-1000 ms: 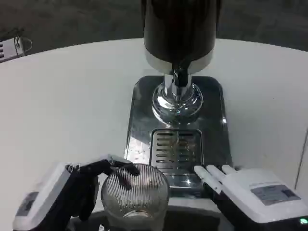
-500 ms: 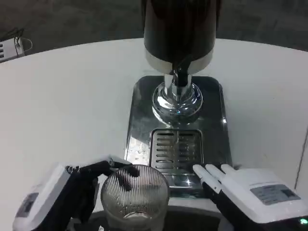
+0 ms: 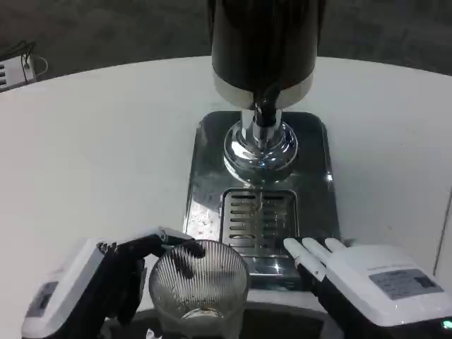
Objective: Grasp the cup under the faucet to collect the drink, then remove the cup.
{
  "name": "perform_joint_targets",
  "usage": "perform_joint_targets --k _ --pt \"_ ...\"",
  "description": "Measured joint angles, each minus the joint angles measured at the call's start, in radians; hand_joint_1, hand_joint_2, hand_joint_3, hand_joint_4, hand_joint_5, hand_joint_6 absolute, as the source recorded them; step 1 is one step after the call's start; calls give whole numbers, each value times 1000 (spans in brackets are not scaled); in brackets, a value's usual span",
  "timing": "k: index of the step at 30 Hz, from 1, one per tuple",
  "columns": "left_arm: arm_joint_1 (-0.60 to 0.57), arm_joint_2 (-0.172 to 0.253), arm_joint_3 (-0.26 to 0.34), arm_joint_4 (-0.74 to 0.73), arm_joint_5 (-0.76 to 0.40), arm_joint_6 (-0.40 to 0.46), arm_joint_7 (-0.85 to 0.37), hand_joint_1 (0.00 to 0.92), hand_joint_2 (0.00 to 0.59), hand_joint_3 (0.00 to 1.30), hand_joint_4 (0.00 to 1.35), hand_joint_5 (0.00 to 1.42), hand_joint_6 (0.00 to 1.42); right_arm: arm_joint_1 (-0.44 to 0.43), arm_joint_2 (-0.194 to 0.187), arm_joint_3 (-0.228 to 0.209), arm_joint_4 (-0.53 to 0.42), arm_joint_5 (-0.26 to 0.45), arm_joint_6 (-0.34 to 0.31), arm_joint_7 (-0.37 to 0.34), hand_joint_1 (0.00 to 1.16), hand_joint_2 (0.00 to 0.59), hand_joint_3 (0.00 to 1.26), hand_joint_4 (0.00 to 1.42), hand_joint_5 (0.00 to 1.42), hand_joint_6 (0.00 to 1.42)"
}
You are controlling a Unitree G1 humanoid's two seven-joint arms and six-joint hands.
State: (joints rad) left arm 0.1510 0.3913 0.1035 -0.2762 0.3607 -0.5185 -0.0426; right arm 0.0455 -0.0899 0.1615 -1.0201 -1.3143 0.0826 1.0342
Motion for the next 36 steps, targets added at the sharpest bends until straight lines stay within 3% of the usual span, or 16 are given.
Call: perform_joint_targets --k 9,16,27,36 --pt "-126 -45 -16 114 49 18 25 606 0 990 1148 1340 1424 5 5 -14 -10 0 -7 3 504 470 0 0 0 0" --pt "-282 -66 -70 278 143 37 90 606 0 990 1148 1340 1424 18 12 -39 -12 9 -24 1 503 470 0 0 0 0" --pt "-535 -73 -142 527 234 69 202 606 0 990 1148 1340 1424 51 27 -114 -13 81 -72 -9 503 470 0 0 0 0" --pt "-741 -72 -210 768 259 92 313 606 0 989 1148 1340 1424 81 -1 -193 -13 161 -89 -10 503 470 0 0 0 0"
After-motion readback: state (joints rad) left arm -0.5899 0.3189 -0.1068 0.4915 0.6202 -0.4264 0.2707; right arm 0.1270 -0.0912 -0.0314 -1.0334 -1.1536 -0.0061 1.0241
